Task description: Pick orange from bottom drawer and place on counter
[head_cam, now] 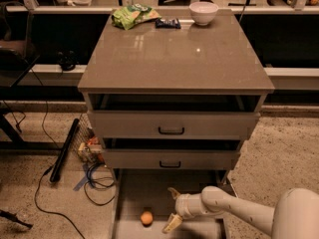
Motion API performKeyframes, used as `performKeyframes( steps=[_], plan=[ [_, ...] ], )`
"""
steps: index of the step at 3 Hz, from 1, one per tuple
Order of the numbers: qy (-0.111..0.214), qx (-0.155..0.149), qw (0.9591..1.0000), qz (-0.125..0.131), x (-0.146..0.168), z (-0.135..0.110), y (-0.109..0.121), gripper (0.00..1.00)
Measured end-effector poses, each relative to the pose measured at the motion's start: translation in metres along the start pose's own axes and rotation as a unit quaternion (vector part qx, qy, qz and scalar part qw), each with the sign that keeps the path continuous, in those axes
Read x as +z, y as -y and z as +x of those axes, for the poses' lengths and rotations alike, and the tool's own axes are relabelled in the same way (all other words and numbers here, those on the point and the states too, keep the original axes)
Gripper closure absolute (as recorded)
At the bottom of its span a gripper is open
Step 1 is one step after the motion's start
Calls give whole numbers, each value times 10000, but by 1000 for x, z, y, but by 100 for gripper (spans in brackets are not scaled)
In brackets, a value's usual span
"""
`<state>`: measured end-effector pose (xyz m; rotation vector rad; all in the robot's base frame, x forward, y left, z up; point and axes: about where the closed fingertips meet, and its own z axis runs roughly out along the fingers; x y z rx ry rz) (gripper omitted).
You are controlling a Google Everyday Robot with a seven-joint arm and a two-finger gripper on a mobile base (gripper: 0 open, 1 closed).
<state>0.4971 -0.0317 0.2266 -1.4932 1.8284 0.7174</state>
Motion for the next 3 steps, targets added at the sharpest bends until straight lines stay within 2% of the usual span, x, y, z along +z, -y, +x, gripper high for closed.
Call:
performKeyframes(
  steps=[1, 3],
  plan=[
    [276, -178, 9994, -56, 28, 3, -1, 0],
    [299, -331, 9985, -311, 84, 9, -9, 0]
  ],
)
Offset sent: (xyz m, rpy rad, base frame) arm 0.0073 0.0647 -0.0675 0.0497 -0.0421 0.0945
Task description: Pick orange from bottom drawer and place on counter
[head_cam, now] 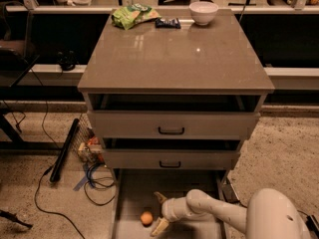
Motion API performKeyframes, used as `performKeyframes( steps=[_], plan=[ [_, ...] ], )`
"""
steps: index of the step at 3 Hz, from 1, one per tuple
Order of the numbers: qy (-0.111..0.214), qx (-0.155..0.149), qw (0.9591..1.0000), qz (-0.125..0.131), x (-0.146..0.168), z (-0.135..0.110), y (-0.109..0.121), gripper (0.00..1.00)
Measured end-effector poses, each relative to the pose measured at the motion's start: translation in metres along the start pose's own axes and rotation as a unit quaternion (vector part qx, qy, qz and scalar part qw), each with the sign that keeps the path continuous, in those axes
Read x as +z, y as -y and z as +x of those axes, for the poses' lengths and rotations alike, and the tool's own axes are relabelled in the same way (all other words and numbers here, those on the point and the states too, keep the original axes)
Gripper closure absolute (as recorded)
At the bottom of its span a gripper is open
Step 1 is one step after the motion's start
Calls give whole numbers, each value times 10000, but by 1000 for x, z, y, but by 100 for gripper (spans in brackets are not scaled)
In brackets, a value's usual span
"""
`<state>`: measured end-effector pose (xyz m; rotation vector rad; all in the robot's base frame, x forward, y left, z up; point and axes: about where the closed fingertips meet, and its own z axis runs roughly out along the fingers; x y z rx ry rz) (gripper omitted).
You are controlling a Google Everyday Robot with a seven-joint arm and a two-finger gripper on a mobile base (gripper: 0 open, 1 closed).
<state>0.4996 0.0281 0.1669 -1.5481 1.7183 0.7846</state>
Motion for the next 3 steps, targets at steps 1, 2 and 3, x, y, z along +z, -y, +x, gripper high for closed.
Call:
performKeyframes(
  steps=[1, 2, 3],
  plan=[
    [-48, -21, 9999, -119, 20, 5, -3, 0],
    [-136, -68, 9996, -258, 39, 9, -10, 0],
    [-180, -69, 9993, -310, 45, 12, -11, 0]
  ],
)
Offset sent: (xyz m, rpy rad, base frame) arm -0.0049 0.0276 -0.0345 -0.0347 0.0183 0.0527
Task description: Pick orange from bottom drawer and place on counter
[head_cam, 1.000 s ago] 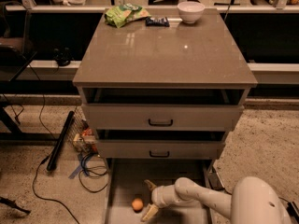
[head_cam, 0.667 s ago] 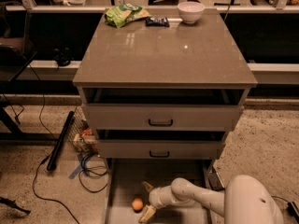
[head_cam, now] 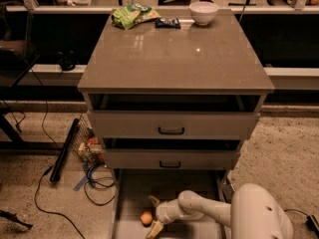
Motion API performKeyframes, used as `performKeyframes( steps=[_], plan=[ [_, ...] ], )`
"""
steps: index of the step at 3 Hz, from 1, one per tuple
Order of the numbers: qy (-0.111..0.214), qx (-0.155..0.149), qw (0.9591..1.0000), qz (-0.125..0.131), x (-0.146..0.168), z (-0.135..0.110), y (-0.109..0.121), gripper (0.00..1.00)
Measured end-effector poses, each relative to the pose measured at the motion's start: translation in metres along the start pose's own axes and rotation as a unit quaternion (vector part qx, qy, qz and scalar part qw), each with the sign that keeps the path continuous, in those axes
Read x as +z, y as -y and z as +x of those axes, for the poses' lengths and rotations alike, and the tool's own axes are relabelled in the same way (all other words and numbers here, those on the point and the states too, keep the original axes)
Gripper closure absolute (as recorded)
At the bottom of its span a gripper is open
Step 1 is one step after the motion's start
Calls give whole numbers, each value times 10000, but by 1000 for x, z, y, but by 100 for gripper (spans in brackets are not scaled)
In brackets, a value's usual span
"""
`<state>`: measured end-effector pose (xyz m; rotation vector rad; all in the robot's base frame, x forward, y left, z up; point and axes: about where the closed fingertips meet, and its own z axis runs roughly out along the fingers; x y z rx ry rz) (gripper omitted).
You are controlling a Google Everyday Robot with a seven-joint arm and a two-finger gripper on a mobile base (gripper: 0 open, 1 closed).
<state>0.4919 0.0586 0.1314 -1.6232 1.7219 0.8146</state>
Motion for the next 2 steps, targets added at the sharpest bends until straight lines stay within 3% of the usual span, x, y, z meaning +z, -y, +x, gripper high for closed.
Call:
performKeyframes(
  steps=[1, 2],
  plan=[
    [-36, 12, 10000, -16, 2, 2, 0, 18],
    [-64, 19, 10000, -48, 4, 4, -1, 48]
  ],
)
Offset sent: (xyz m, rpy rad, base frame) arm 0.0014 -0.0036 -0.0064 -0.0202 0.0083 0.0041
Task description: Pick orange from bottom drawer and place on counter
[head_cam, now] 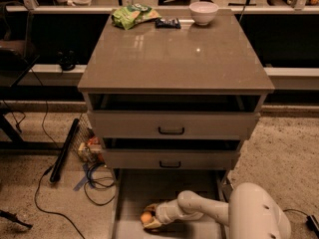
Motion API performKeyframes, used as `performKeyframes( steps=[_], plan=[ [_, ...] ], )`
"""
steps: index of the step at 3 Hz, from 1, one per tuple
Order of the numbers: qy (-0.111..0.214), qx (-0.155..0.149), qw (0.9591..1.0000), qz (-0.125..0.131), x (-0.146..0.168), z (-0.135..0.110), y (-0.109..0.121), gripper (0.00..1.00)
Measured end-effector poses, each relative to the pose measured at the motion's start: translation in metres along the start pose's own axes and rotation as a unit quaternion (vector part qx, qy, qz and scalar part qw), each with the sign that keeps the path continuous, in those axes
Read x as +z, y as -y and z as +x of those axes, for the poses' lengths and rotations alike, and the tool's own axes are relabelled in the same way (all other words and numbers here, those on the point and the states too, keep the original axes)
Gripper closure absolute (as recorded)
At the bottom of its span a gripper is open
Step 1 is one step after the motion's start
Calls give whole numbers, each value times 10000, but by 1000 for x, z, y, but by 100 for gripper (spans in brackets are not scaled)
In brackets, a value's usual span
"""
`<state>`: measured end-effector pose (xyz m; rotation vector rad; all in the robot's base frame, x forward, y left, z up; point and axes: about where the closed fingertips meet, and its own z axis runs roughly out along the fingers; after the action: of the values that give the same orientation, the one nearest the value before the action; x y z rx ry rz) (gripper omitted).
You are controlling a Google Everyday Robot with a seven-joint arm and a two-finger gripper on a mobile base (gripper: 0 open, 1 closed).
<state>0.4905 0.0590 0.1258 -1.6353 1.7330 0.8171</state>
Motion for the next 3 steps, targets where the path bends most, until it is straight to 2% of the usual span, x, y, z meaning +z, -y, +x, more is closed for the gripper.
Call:
performKeyframes(
  steps=[1, 2, 3],
  plan=[
    [-13, 12, 10000, -41, 2, 2, -1, 72],
    [170, -56, 9998, -72, -13, -7, -1, 95],
    [658, -329, 9973, -15, -75, -29, -6, 100]
  ],
)
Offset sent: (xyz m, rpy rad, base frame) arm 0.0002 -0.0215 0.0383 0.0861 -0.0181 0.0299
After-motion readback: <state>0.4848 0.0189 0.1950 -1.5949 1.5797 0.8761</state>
